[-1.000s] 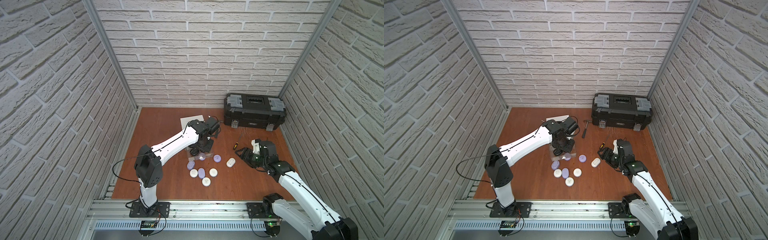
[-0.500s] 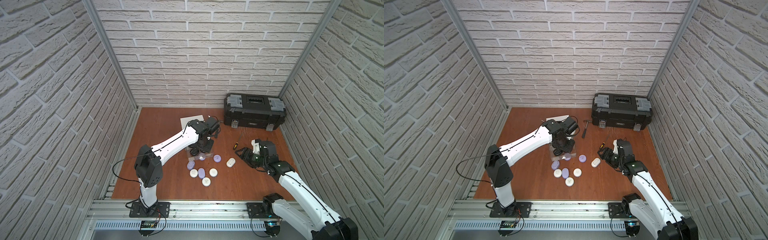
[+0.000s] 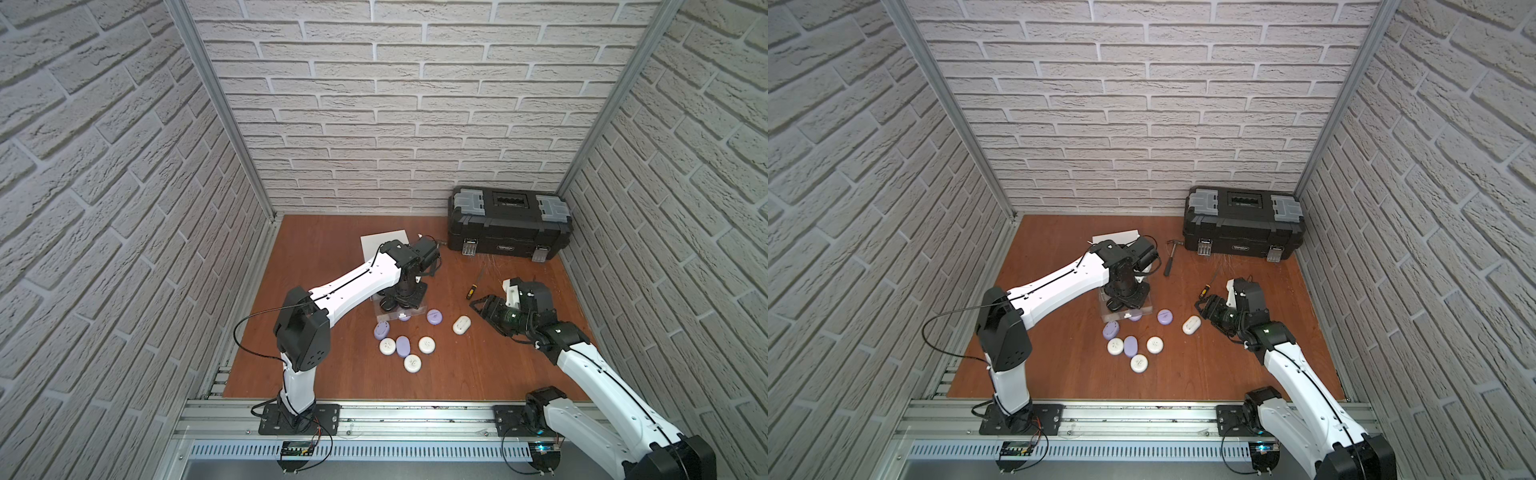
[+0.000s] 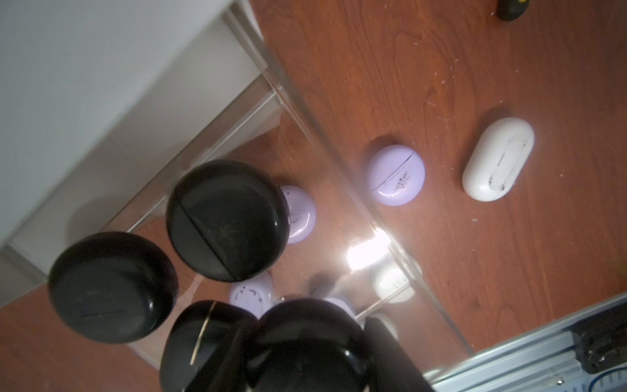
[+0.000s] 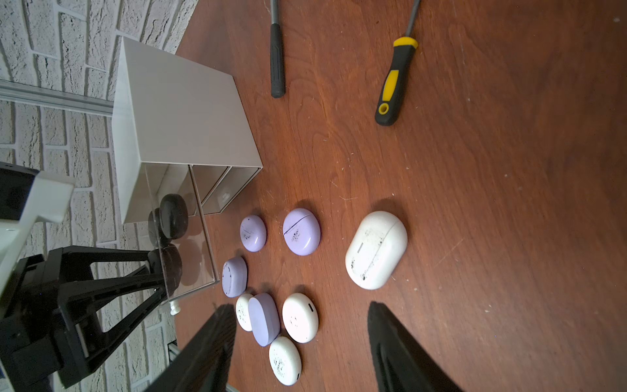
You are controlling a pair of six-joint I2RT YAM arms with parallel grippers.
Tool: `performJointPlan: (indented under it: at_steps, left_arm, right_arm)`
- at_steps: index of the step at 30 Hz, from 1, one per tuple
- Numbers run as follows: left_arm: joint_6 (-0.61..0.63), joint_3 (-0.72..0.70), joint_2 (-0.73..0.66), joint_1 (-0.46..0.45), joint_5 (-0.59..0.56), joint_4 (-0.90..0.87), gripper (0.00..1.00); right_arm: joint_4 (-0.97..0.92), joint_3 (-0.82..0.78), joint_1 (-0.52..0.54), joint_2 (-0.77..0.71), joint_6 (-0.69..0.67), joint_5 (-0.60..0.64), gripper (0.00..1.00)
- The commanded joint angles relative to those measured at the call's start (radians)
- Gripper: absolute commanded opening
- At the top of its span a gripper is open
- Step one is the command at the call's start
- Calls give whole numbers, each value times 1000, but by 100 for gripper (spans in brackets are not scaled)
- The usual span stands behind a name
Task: Put the bluetooth earphones in the drawer according to color
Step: Place the bluetooth earphone in the drawer.
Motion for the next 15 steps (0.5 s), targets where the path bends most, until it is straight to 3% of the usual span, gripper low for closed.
performJointPlan:
  at_steps: [1,15]
  left_arm:
    - [13,25,15,14,18,-2,43]
    - [25,56,62,32,33,-10,51]
  right_arm:
    - [27,-9,-10,-9,-9,0,66]
    - [27,-8,-11,-5,-13,2,66]
